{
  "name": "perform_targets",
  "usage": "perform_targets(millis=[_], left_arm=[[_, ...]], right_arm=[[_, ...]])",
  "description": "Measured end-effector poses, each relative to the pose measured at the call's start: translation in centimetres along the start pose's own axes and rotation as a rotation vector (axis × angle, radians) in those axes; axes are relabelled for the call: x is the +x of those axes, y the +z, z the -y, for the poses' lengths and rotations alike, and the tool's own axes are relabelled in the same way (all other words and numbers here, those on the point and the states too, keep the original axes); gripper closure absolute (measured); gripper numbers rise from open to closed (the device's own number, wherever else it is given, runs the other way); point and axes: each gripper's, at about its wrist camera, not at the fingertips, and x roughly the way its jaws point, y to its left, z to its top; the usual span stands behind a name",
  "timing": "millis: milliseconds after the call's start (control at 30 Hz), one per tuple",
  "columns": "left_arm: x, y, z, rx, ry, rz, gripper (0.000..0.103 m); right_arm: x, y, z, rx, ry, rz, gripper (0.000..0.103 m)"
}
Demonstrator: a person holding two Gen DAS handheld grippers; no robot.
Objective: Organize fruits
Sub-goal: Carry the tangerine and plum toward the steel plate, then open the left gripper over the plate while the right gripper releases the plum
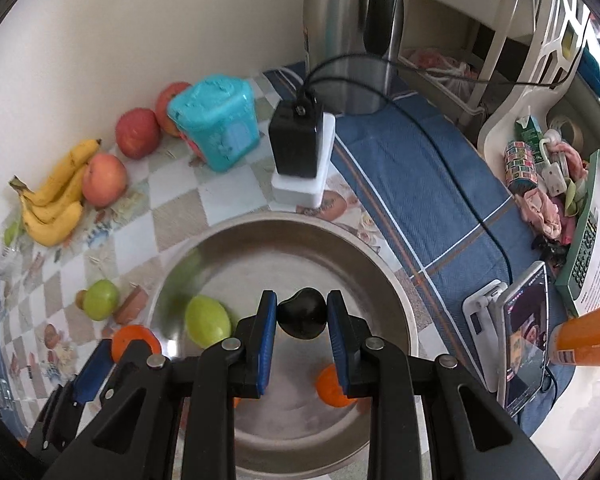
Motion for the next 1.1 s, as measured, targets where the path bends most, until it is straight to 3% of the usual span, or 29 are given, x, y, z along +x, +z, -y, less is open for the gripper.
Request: perform_targets(millis=[433,700,1100], left_arm=[[2.2,-0.4,0.2,0.028,0.016,0.006,0.063],[2.2,-0.1,0.3,0.04,0.033,0.016,0.061],[1.4,0.6,0.0,0.025,0.014,0.03,0.053]], right_arm=[[5.4,-0.4,0.7,0.016,-0.012,-0.091,0.076],[7.2,0.0,1.5,0.058,0.024,-0.14,0.076],[6.0,0.5,2.6,0.082,0.053,-0.121,0.076]])
